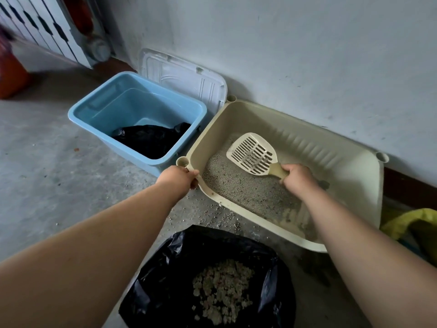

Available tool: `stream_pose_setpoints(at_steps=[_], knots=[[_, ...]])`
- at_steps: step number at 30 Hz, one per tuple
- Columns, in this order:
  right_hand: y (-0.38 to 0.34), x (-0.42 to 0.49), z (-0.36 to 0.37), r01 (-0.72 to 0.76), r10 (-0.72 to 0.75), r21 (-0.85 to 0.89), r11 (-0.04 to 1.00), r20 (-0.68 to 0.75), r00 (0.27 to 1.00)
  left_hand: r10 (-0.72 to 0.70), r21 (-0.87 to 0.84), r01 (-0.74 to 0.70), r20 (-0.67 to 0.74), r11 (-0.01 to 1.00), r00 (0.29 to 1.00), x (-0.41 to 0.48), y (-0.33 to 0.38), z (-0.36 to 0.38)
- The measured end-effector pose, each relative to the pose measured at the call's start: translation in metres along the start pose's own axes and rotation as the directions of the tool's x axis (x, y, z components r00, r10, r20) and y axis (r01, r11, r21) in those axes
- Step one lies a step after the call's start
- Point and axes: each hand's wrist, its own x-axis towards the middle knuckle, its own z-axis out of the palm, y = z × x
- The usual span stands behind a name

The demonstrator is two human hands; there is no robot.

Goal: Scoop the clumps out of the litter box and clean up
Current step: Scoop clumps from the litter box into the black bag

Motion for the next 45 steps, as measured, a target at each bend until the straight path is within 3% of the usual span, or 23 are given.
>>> stream_pose_setpoints(at_steps=[12, 16, 21, 24, 27, 29, 31, 33, 35, 37, 41, 45], knots=[[0.006, -0.072, -0.012, 0.050, -0.052, 0.026, 0.998, 0.068, 0.996, 0.027, 0.170, -0.021, -0.029, 0.985, 0.999, -0.003, -0.008, 0.003], [0.013, -0.116, -0.012, 0.099, -0.093, -0.058, 0.993, 0.095, 0.991, 0.001, 0.117, -0.002, 0.014, 0.993, 1.000, -0.012, -0.019, 0.005], [0.016, -0.167, 0.004, 0.347, -0.335, -0.240, 0.907, 0.089, 0.938, -0.003, 0.122, -0.004, 0.061, 0.993, 0.998, -0.023, -0.032, 0.005], [0.022, -0.173, 0.018, 0.509, -0.542, -0.368, 0.778, 0.014, 0.840, 0.000, 0.119, -0.009, 0.075, 0.993, 0.997, -0.025, -0.032, 0.004], [0.023, -0.176, 0.027, 0.537, -0.636, -0.492, 0.686, -0.046, 0.771, 0.015, 0.119, -0.025, 0.089, 0.993, 0.996, -0.026, -0.032, 0.001], [0.023, -0.176, 0.027, 0.529, -0.645, -0.516, 0.674, -0.062, 0.762, 0.017, 0.105, -0.026, 0.085, 0.994, 0.996, -0.024, -0.032, 0.000], [0.024, -0.174, 0.024, 0.524, -0.638, -0.506, 0.685, -0.069, 0.767, 0.018, 0.099, -0.026, 0.081, 0.995, 0.997, -0.022, -0.032, 0.000], [0.020, -0.171, 0.017, 0.485, -0.566, -0.447, 0.752, -0.059, 0.822, 0.025, 0.099, -0.034, 0.087, 0.995, 0.996, -0.020, -0.030, 0.000], [0.015, -0.164, 0.007, 0.354, -0.380, -0.362, 0.863, -0.002, 0.925, 0.027, 0.090, -0.035, 0.089, 0.995, 0.996, -0.019, -0.028, -0.001], [0.009, -0.152, -0.009, 0.199, -0.181, -0.279, 0.940, 0.090, 0.979, 0.024, 0.076, -0.031, 0.089, 0.997, 0.996, -0.016, -0.025, -0.003], [-0.017, -0.121, -0.031, 0.030, -0.019, -0.056, 0.998, 0.192, 0.981, 0.029, 0.056, -0.034, 0.087, 0.998, 0.996, -0.006, -0.019, -0.002], [-0.067, -0.082, -0.030, -0.130, 0.027, 0.247, 0.960, 0.382, 0.924, -0.014, -0.029, 0.016, 0.065, 0.999, 0.998, 0.006, -0.010, 0.001]])
